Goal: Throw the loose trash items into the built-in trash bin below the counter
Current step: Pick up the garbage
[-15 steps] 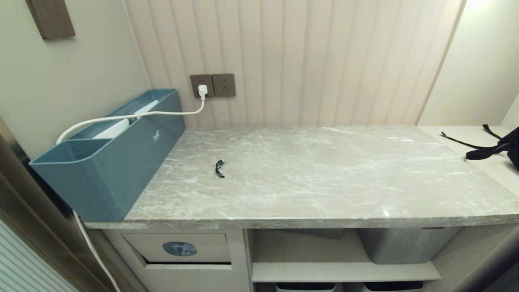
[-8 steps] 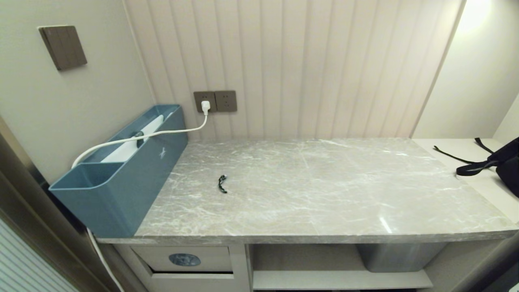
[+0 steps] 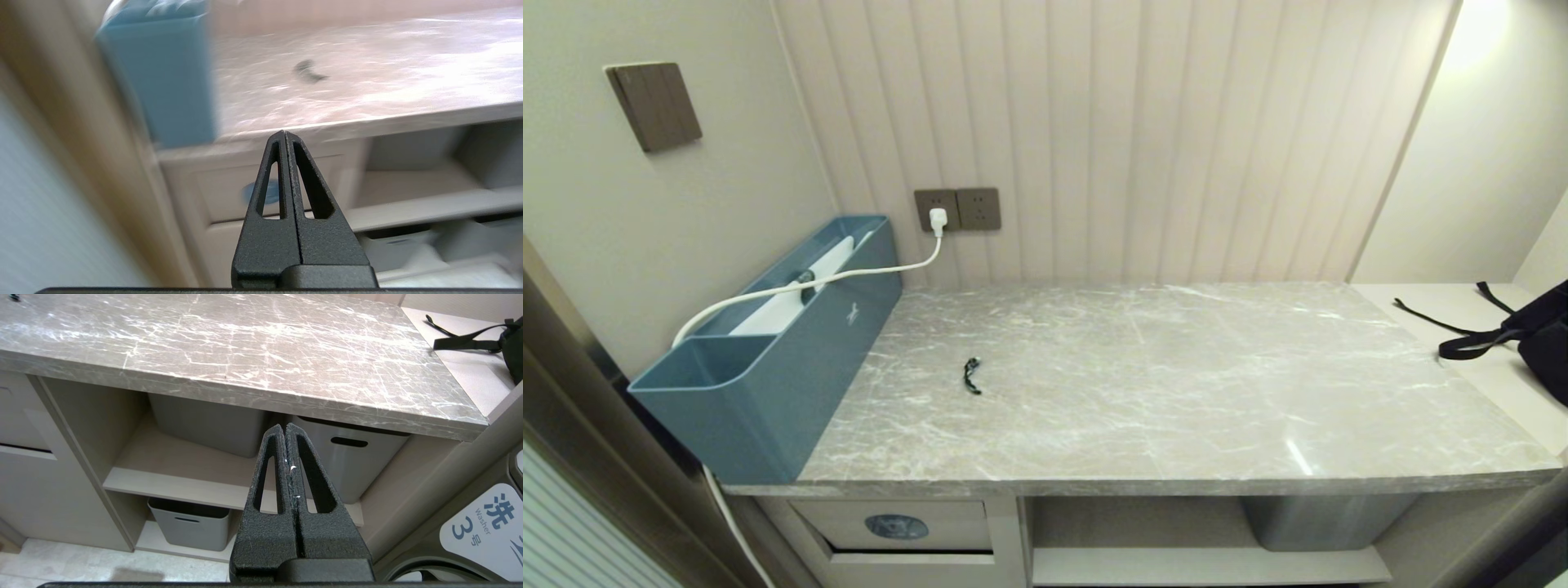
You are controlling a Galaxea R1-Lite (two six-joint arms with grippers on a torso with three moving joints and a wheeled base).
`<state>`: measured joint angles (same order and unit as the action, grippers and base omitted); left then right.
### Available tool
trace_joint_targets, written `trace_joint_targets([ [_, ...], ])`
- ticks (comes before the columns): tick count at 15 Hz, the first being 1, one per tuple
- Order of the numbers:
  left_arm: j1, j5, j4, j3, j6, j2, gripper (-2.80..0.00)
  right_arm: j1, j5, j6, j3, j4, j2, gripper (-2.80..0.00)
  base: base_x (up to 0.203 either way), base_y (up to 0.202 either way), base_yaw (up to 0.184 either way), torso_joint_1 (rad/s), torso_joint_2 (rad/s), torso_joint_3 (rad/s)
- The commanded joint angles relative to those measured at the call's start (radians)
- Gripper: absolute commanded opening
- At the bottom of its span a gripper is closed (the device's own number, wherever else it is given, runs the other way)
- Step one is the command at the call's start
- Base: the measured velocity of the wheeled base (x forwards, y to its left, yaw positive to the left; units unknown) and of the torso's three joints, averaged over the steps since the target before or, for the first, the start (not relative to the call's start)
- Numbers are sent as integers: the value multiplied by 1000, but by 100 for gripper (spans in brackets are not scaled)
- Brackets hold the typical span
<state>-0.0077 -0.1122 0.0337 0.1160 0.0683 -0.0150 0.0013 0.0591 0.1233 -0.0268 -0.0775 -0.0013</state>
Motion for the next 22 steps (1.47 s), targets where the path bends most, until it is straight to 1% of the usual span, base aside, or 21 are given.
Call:
trace_joint_targets([
  [1,-1,-123,26,121,-3,-88,-280,0,1,-1,-1,-1,0,-280,0,0,0,0,0,0],
  [3,-2,-249,63,225,-16,-204,-280,0,1,-1,-1,-1,0,-280,0,0,0,0,0,0],
  [4,-5,-277,63,262,-31,-275,-280,0,1,-1,-2,-1,0,-280,0,0,0,0,0,0],
  [7,-17,-378,58,370,-73,-606,-280,0,1,-1,-1,-1,0,-280,0,0,0,0,0,0],
  [8,-26,-401,54,400,-76,-721,0,0,1,-2,-1,-1,1,-280,0,0,0,0,0,0],
  [10,-46,-419,43,456,-69,-930,0,0,1,-1,-1,-1,0,-280,0,0,0,0,0,0],
  [11,-70,-415,36,493,-61,-1028,0,0,1,-2,-1,-1,0,-280,0,0,0,0,0,0],
  [12,-108,-391,32,533,-55,-1110,0,0,1,-2,-1,-1,0,-280,0,0,0,0,0,0],
  [14,-187,-278,31,613,-53,-1266,0,0,1,-1,-1,-1,0,-280,0,0,0,0,0,0],
  [16,-228,-170,35,704,-64,-1429,0,0,1,-2,-1,-1,0,-280,0,0,0,0,0,0],
  [19,-250,-23,101,884,-76,-1614,0,0,1,-1,-1,-1,0,-280,0,0,0,0,0,0],
  [20,-253,12,121,928,-81,-1673,0,0,-1,-2,-1,-1,0,-280,0,0,0,0,0,0],
  [22,-260,71,132,1014,-111,-1786,0,0,-1,-2,-2,-1,0,-280,0,0,0,0,0,0],
])
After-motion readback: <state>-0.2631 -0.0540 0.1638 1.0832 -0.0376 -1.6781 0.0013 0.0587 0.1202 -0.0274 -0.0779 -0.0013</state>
